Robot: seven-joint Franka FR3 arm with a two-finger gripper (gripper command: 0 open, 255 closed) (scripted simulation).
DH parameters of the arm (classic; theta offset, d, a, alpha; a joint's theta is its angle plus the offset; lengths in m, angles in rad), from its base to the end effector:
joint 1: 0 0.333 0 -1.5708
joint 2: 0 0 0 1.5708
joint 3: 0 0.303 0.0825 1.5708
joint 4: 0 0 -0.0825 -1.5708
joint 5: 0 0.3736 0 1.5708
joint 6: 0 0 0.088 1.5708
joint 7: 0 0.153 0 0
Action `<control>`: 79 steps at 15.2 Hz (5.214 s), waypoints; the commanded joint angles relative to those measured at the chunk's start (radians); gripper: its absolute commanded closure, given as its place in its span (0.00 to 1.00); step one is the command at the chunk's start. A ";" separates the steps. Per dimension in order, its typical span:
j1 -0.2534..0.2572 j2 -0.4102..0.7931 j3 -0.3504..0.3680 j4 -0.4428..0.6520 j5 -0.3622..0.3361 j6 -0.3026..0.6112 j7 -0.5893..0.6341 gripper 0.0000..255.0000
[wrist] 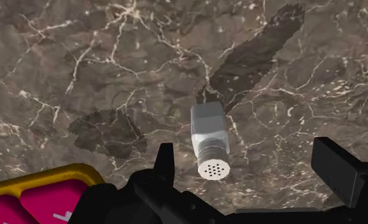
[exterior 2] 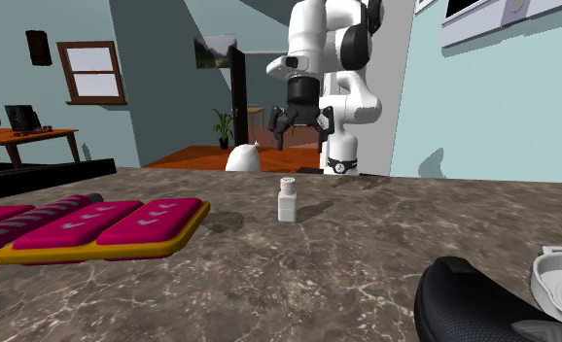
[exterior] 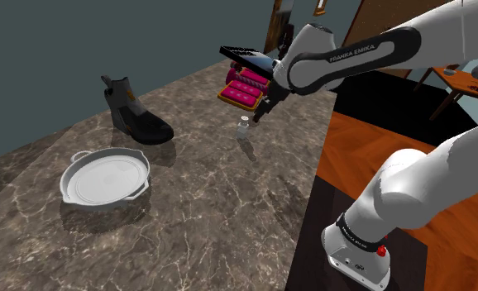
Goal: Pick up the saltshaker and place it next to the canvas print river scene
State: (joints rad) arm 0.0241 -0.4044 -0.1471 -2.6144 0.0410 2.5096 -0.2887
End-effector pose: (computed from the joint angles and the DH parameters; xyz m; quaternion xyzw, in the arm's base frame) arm 0.4322 -0.0494 0.3654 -0.9858 -0.0688 -0.1524 0.0129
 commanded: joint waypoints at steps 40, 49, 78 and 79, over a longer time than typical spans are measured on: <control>0.086 0.278 -0.074 0.091 0.154 0.217 -0.122 1.00; 0.063 0.191 -0.058 0.137 0.084 0.087 -0.060 1.00; 0.025 0.105 -0.088 0.422 0.035 -0.286 -0.067 1.00; 0.020 0.122 -0.107 0.441 0.043 -0.290 -0.095 1.00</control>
State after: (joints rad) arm 0.0498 -0.3023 -0.2317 -2.1962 0.0758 2.2253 -0.3499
